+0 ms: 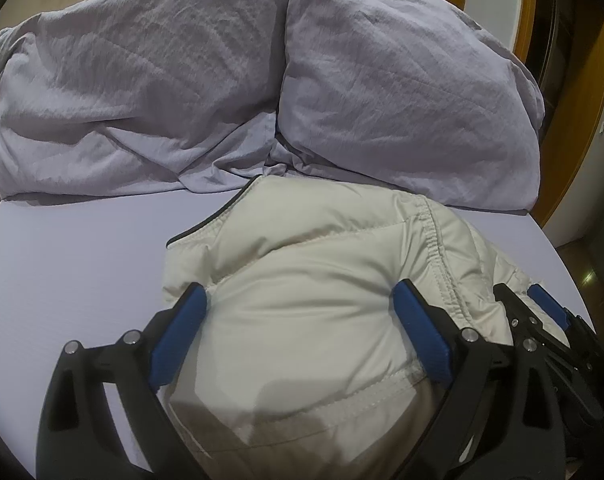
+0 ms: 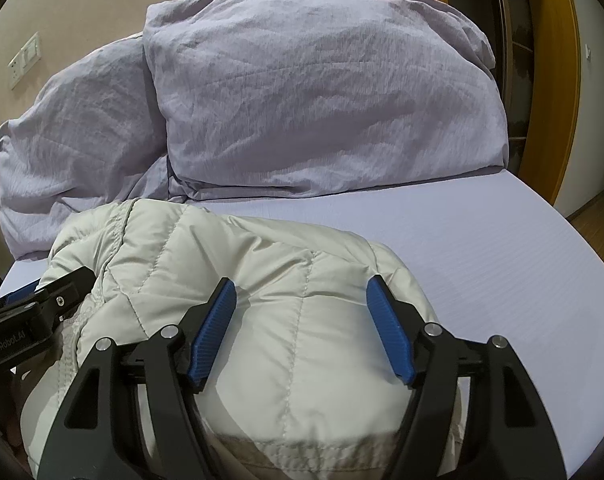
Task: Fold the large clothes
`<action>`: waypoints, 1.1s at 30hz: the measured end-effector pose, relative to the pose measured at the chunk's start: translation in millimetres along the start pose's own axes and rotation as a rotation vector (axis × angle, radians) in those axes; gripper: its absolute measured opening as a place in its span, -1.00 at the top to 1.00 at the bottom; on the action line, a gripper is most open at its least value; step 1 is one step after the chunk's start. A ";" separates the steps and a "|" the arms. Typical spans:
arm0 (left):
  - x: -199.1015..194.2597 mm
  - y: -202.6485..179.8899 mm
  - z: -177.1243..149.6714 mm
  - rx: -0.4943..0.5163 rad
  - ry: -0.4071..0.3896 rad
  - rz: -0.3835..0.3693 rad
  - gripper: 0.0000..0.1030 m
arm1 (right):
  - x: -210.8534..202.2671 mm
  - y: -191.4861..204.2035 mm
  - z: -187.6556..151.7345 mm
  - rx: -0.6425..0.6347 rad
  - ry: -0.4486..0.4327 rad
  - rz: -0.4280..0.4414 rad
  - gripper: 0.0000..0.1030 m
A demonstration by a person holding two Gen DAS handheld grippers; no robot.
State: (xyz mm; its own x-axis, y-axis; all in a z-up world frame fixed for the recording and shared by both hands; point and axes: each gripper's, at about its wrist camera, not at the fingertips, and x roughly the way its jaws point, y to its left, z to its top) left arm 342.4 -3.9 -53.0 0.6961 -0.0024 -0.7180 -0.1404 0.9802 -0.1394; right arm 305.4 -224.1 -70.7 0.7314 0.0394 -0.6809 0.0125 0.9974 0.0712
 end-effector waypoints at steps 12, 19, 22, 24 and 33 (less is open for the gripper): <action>0.6 1.2 0.0 -0.006 0.000 -0.007 -0.84 | 0.7 0.0 0.0 -0.001 0.000 0.002 -0.37; 0.6 1.3 -0.2 -0.007 0.000 -0.008 -0.84 | 0.9 0.2 -0.1 -0.002 0.000 0.003 -0.37; 0.5 1.3 -0.2 -0.007 0.000 -0.008 -0.84 | 0.9 0.1 -0.2 -0.003 0.000 0.002 -0.37; 0.6 1.3 -0.2 -0.007 0.000 -0.008 -0.84 | 1.0 0.1 -0.5 -0.001 0.000 0.000 -0.38; 0.6 1.8 0.1 -0.007 0.001 -0.009 -0.84 | 1.3 -0.3 -0.4 -0.001 0.000 0.002 -0.38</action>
State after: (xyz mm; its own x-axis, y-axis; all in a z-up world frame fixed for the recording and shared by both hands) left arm 342.6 -2.1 -53.5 0.6968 -0.0109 -0.7172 -0.1391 0.9788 -0.1501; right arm 306.1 -224.3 -71.9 0.7314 0.0416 -0.6807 0.0100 0.9974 0.0716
